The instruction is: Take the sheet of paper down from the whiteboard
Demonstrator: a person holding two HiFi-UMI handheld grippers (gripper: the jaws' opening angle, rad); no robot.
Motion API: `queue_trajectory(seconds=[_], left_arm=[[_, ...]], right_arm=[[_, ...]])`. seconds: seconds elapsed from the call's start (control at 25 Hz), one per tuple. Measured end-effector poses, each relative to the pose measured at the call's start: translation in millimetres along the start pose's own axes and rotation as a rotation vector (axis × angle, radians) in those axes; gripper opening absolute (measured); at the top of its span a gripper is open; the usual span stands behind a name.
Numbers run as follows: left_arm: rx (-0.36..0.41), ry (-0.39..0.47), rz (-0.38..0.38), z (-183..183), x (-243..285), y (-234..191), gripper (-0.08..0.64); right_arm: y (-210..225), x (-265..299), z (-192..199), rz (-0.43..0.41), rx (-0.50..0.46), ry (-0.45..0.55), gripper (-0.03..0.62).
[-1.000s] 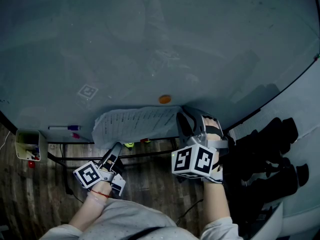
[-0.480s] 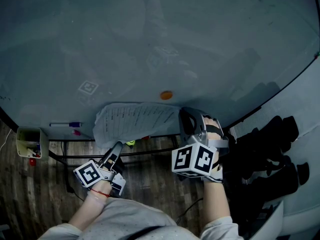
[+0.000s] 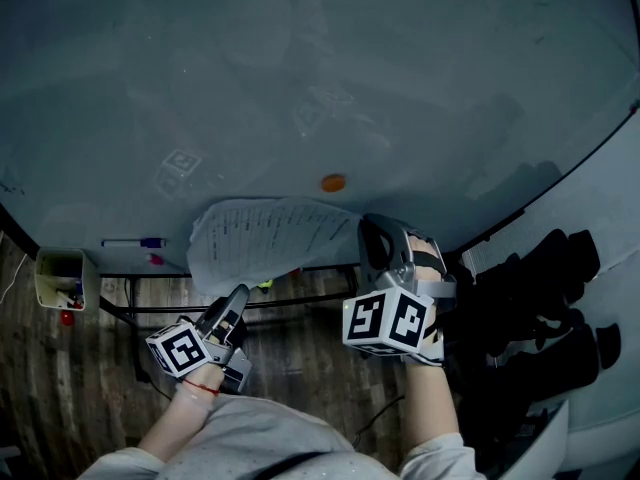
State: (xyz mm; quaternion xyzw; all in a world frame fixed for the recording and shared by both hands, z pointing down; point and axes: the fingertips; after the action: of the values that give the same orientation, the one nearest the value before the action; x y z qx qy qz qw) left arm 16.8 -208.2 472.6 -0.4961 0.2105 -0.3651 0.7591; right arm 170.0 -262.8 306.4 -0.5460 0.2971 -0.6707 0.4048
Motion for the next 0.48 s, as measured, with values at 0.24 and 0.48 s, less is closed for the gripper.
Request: queue_trajectory(seconds=[0.24,0.48], left_arm=[[0.055,-0.005,-0.005,2.2,-2.1,5.4,0.014],[0.054,-0.030,-0.011,5.5,-2.9,2.1,0.014]], right_arm=[[-2.1,-5.1,0.2,0.018,0.022,0.020,0.029],[-6.0,-5.4,-0.1,0.022,0.046,0.020,0.029]])
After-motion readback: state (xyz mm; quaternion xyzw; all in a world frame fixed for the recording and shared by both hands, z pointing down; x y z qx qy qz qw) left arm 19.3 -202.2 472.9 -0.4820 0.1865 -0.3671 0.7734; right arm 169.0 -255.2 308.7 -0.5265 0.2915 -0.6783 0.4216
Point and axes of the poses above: the fingertips, and each gripper's own axes: x forward along the fingers, y to its right, z out of its underside, and after that the axes turned 11 degrees about -z, right-handed
